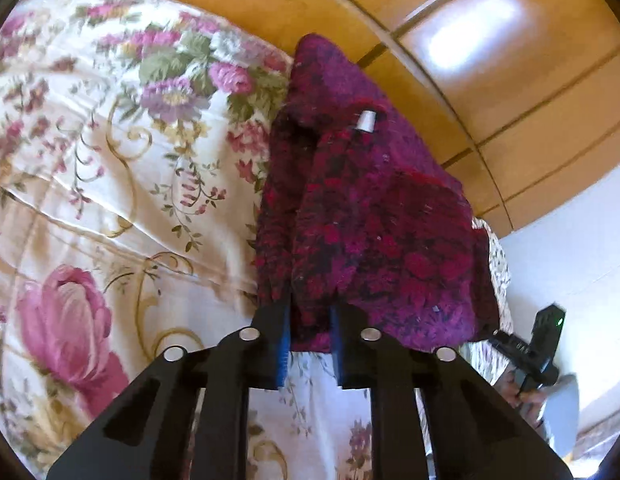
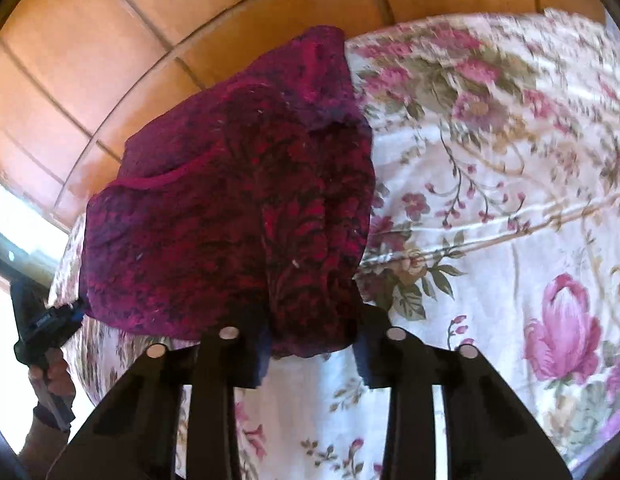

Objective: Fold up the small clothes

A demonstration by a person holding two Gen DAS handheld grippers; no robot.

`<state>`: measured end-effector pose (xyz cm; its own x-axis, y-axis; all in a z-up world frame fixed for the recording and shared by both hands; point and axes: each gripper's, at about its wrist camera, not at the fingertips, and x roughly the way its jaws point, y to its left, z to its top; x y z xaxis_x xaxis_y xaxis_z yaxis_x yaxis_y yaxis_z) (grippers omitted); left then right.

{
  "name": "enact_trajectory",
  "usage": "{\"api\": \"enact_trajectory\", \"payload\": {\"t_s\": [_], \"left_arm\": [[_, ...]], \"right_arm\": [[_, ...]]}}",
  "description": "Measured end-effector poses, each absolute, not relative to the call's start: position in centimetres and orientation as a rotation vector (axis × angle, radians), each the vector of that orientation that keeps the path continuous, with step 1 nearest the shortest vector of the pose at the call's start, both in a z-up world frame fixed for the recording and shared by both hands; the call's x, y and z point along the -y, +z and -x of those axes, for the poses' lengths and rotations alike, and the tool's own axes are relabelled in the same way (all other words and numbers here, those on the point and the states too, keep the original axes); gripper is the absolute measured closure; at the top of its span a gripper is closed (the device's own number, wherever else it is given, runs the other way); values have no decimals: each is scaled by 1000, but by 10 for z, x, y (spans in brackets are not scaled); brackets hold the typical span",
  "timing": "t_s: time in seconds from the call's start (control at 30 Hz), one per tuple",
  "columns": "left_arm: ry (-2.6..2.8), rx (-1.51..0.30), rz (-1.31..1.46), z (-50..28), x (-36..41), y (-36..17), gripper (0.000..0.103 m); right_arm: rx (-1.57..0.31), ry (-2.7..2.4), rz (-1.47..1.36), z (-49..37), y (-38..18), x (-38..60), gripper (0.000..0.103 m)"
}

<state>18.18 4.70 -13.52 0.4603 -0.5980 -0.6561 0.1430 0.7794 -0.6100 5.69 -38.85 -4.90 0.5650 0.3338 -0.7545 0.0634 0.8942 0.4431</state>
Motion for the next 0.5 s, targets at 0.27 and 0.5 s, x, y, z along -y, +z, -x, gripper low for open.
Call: {"api": "enact_trajectory", "payload": {"t_s": [0.27, 0.5], "left_arm": [[-532, -972, 546, -126, -62, -119, 91], [-537, -1061, 534, -50, -65, -134, 91]], "right_arm": [[-962, 217, -491, -10, -30, 388, 76], [-1095, 230, -517, 63, -53, 390, 76]]}}
